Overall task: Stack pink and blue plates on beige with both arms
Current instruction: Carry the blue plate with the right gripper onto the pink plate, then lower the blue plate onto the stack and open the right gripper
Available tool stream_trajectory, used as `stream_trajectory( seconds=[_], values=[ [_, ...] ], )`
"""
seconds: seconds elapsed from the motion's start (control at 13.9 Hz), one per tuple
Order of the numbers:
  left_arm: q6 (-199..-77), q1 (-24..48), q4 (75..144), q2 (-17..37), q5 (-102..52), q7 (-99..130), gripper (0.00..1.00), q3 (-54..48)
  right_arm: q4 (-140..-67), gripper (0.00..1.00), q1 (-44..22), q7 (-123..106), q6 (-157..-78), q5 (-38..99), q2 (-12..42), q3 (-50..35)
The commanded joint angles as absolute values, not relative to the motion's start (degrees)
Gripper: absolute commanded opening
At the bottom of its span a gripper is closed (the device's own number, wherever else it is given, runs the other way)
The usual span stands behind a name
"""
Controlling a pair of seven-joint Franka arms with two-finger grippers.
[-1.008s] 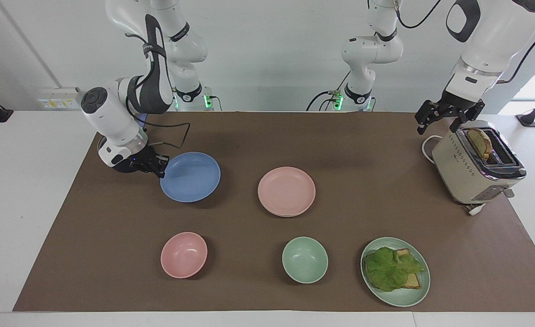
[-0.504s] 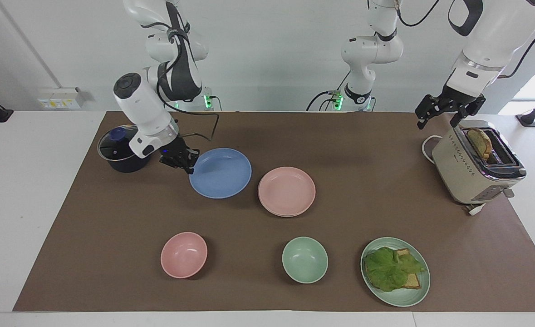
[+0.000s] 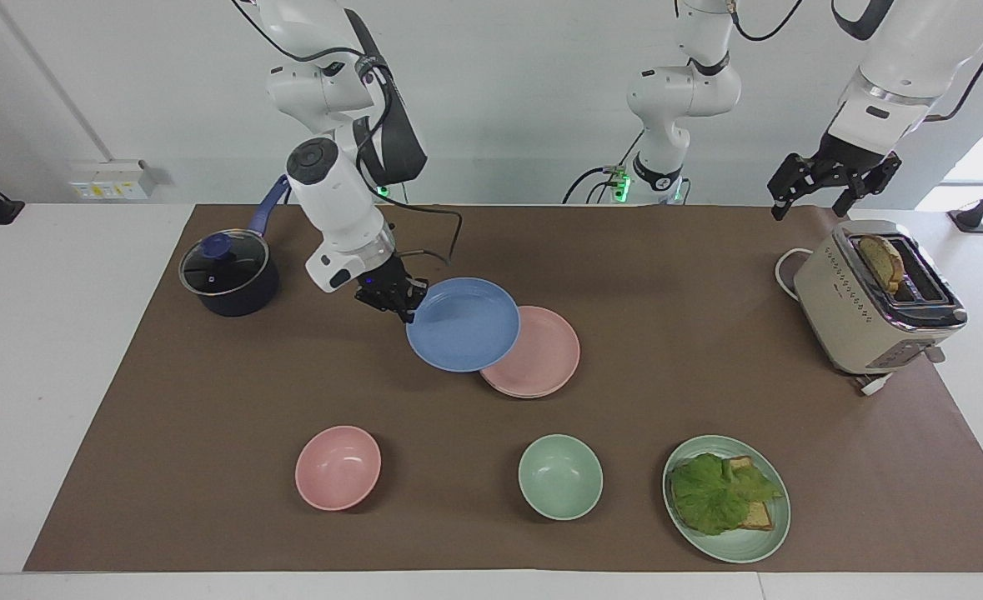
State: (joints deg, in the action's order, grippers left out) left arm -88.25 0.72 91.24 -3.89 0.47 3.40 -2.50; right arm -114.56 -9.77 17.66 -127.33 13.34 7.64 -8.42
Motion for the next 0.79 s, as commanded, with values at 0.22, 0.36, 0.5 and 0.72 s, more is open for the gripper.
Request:
stream_trajectory(
  seconds=[0.22,0.36,0.5,0.72],
  values=[
    [-87.01,-0.09,90.53,-4.04,0.44,3.16,1.0,-2.9,-112.06,0.0,-14.15,21.35,-132.88,15.03,13.35,-8.35],
    [-87.01,-0.17,90.53,-4.04,0.44,3.16,1.0,-2.9,-111.01,0.0,-15.46,21.44,-134.46,15.03,15.81,-8.61],
    [-87.01,-0.18,90.53,-4.04,0.44,3.16,1.0,-2.9,-111.0,0.0,-17.48,21.45,-136.22,16.34,17.22,-8.61],
    [-87.01,-0.09,90.53,-4.04,0.44,3.16,1.0,-2.9,-111.71,0.0,-17.93,20.74,-136.58,16.79,18.1,-8.61]
  ],
)
